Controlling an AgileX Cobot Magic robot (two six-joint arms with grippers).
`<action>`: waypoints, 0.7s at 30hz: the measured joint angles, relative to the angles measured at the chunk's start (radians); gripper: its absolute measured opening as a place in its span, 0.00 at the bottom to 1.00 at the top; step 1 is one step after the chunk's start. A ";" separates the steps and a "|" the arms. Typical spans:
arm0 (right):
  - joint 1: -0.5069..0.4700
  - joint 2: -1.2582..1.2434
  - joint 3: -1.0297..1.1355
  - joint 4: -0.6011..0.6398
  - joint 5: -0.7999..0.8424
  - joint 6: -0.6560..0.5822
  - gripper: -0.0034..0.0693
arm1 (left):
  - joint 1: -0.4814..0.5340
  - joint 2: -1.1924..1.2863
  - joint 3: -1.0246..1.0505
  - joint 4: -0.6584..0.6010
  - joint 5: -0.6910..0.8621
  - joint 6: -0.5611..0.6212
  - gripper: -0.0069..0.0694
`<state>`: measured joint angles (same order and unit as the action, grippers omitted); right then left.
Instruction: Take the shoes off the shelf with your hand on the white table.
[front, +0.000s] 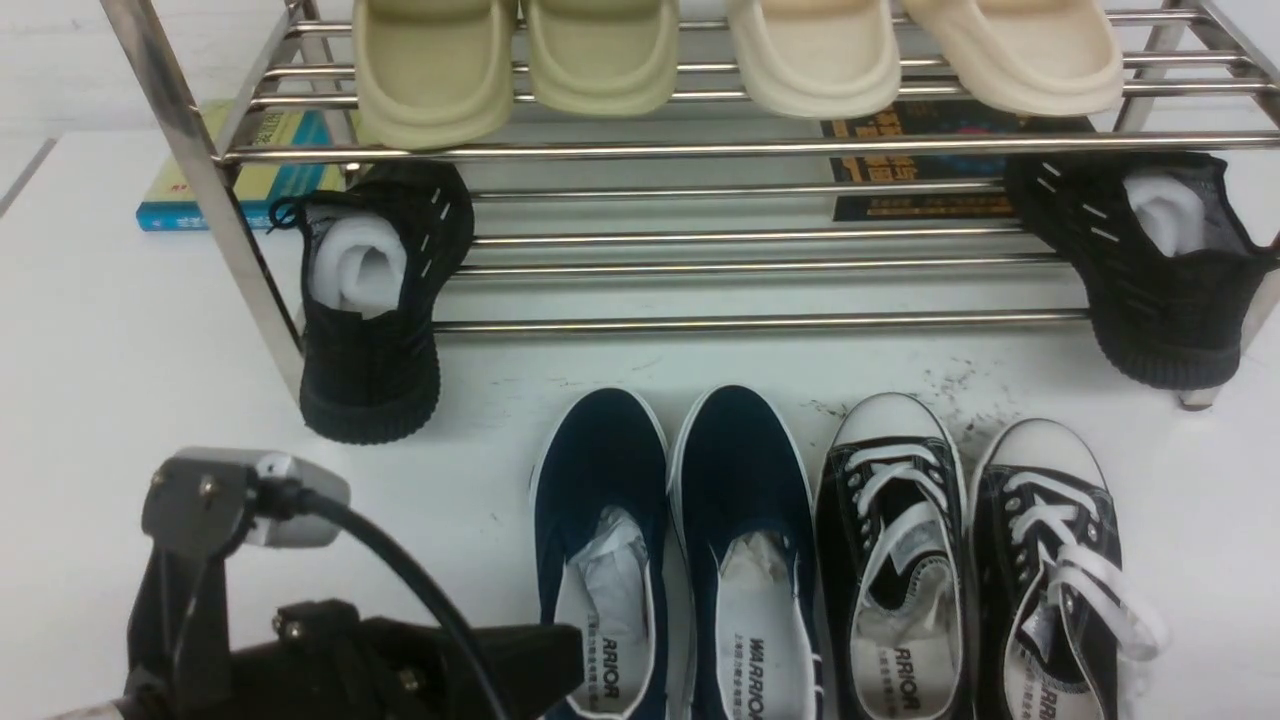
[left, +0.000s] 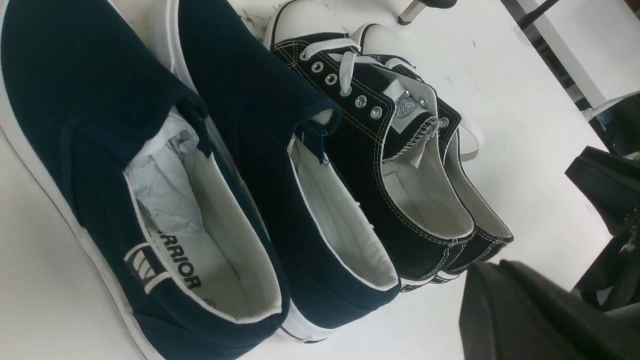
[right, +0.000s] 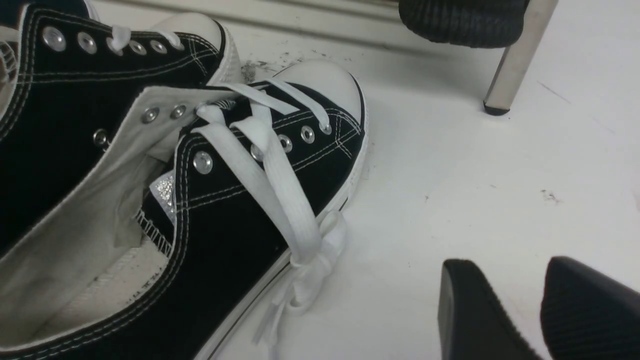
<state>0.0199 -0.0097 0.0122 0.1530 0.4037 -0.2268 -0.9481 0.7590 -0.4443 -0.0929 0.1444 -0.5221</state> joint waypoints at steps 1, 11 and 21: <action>0.000 0.000 0.000 0.000 0.000 0.000 0.38 | 0.000 0.000 0.000 0.009 0.001 0.000 0.12; 0.000 0.000 0.000 0.000 0.000 0.000 0.38 | 0.145 -0.126 0.040 0.042 0.088 0.094 0.13; 0.001 0.000 0.000 0.000 0.000 0.000 0.38 | 0.590 -0.601 0.310 0.116 0.121 0.173 0.14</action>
<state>0.0208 -0.0097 0.0122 0.1530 0.4037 -0.2268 -0.3576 0.1579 -0.1348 0.0235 0.2653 -0.3492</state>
